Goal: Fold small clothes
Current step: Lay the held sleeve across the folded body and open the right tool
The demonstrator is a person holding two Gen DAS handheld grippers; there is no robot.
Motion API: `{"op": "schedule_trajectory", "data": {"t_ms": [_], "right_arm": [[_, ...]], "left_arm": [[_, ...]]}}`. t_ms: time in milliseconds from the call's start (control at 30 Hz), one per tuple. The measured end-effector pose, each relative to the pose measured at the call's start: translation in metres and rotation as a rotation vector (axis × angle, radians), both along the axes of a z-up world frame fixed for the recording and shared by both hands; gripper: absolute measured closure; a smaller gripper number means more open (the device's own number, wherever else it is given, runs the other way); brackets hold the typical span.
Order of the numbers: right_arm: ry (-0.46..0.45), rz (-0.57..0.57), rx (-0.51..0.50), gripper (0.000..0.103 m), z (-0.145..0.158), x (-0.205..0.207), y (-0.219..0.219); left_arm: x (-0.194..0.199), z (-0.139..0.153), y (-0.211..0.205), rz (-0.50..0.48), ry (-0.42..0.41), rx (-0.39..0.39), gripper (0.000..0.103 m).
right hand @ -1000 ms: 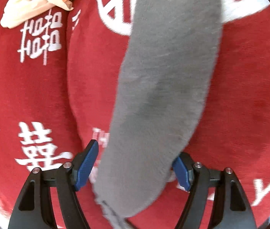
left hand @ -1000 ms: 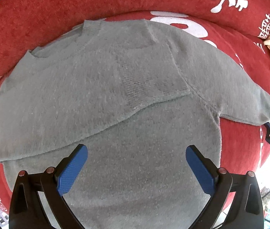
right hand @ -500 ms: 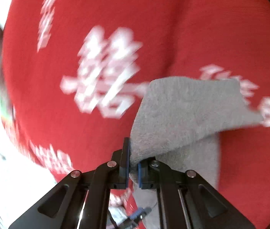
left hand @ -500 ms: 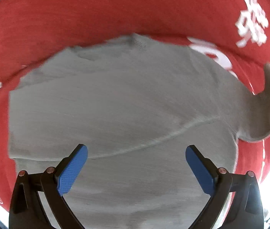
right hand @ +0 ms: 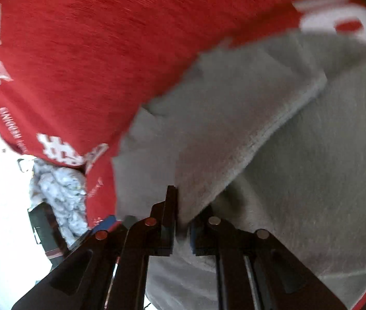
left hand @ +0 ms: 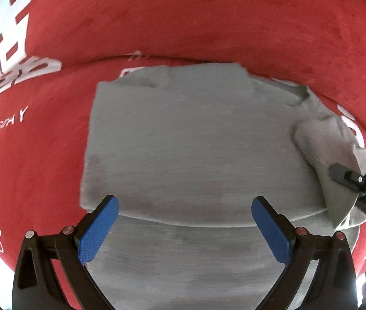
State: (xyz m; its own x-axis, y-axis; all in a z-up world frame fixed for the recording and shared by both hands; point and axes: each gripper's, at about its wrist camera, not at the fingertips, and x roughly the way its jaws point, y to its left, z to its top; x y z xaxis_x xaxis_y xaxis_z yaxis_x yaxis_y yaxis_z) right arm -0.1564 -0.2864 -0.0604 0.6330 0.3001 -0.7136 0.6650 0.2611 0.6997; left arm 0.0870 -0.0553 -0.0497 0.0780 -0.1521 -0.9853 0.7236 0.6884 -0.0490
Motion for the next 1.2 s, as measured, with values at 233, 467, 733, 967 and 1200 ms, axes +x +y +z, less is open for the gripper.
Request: {"op": "schedule_trajectory", "data": {"t_ms": [233, 467, 733, 967, 1200], "right_arm": [[0.018, -0.228, -0.02, 0.049, 0.008, -0.029, -0.014], [-0.053, -0.017, -0.167, 0.096, 0.034, 0.038, 0.0], [0.079, 0.37, -0.213, 0.071, 0.01, 0.089, 0.085], [0.097, 0.134, -0.101, 0.064, 0.017, -0.002, 0.059], [0.178, -0.312, 0.015, 0.064, 0.005, -0.139, 0.012]], "left_arm": [[0.024, -0.002, 0.021, 0.048, 0.117, -0.099, 0.0], [0.052, 0.001, 0.033, 0.104, 0.329, -0.262, 0.0], [0.067, -0.026, 0.036, 0.168, 0.5, -0.319, 0.0], [0.05, -0.033, 0.017, 0.126, 0.478, -0.274, 0.0], [0.03, -0.028, -0.006, 0.07, 0.416, -0.214, 0.02]]}}
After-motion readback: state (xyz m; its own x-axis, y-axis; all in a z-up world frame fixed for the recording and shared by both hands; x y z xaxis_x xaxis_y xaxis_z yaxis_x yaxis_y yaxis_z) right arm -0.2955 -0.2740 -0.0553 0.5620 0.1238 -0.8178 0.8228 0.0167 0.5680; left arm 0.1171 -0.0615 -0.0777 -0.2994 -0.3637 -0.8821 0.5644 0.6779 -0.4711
